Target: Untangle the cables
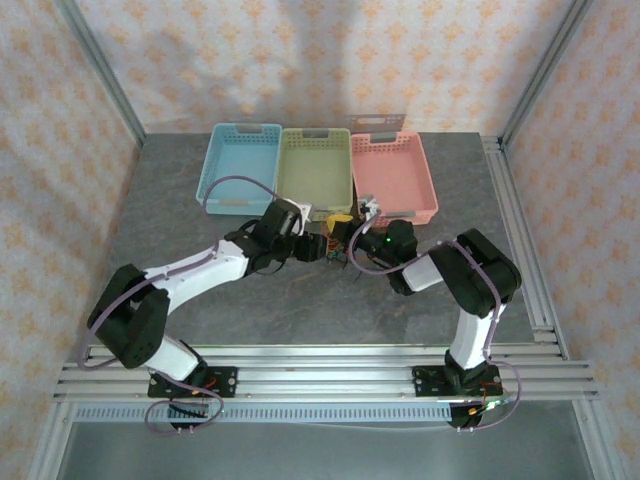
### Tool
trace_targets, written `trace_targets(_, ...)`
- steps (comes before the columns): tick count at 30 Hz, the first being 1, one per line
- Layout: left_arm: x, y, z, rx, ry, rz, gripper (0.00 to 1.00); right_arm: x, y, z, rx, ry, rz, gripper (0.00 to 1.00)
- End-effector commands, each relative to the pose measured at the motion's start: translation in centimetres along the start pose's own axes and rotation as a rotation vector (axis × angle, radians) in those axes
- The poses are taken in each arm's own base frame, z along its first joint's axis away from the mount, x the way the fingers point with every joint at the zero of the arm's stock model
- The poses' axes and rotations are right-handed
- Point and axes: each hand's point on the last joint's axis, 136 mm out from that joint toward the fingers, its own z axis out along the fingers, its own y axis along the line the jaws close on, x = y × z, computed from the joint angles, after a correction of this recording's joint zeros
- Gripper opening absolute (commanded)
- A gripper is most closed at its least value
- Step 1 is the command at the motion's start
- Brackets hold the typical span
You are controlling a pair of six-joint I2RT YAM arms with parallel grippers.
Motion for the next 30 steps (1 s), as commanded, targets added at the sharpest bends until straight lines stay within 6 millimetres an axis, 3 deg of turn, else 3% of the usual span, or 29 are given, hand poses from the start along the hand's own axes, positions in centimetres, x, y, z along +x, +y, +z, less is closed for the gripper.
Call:
trace_targets(1,-0.8,-0.7,0.5,0.005,0.020,0.024,0.50,-1.6,0.7,0.6,-0.031,-0.055,-0.028,0.00)
trace_targets(8,-1.0,-1.0,1.9,0.013,0.050,0.011,0.41,-1.5,0.7,0.6,-0.030,-0.055,-0.029,0.00)
trace_targets(22,-1.7,-0.5,2.8,0.025,0.041,-0.050,0.38,-1.4,0.7,0.6,-0.033,-0.049,-0.026,0.00)
trace_targets(30,-2.1,-0.2,2.9,0.026,0.029,-0.073,0.25,-1.4,0.8,0.7,-0.040,-0.048,-0.025,0.00)
